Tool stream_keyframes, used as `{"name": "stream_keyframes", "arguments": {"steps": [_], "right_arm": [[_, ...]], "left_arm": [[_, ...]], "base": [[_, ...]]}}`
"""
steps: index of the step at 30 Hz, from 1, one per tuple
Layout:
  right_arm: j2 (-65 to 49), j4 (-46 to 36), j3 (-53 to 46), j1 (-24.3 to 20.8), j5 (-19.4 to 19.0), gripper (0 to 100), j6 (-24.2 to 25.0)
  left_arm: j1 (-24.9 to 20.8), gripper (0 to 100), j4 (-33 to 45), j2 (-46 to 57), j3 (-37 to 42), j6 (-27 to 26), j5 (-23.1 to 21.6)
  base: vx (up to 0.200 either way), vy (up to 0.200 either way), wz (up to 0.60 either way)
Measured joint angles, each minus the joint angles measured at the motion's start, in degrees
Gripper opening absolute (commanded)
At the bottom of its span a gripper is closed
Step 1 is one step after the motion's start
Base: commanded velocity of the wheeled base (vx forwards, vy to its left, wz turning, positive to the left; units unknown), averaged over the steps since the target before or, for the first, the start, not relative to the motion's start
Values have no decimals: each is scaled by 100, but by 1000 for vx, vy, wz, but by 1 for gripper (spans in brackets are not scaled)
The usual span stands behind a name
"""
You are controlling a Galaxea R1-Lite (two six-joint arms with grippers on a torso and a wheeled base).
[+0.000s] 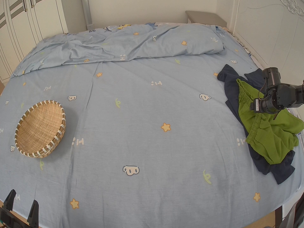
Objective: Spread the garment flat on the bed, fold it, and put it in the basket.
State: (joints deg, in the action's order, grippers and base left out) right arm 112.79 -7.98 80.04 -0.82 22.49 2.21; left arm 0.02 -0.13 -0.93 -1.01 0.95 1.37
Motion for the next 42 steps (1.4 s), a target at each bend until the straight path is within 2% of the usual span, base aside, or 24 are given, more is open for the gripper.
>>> {"name": "stream_keyframes", "arguments": {"steps": [3,4,18,25,28,33,36,38,42], "right_arm": [[91,-16,80,24,2,100,0],[121,-22,107,33,4,0,0],[424,-63,243,74,-18,0,44],[374,-551,542,11,-137,0,414],[201,-1224,785,-52,-501,0,761],[-262,-2365,1447,-216,-1768,0,1508],[-566,-2956,1924,-328,-2372,0,1944],[-767,-3140,2149,-477,-2550,0,2108],[-1189,-3238,2334,-896,-2610,0,2266]], "left_arm": [[0,100,-2,0,0,0,2],[0,100,0,0,0,0,0],[5,100,-2,0,0,0,2],[0,100,-2,0,0,-2,2],[0,100,-2,0,0,0,0],[5,100,-2,0,0,0,0],[5,100,-2,0,0,0,2],[5,100,-2,0,0,0,0],[0,100,-2,0,0,0,2]], "base": [[0,0,0],[0,0,0],[0,0,0],[0,0,0],[0,0,0],[0,0,0],[0,0,0],[0,0,0],[0,0,0]]}}
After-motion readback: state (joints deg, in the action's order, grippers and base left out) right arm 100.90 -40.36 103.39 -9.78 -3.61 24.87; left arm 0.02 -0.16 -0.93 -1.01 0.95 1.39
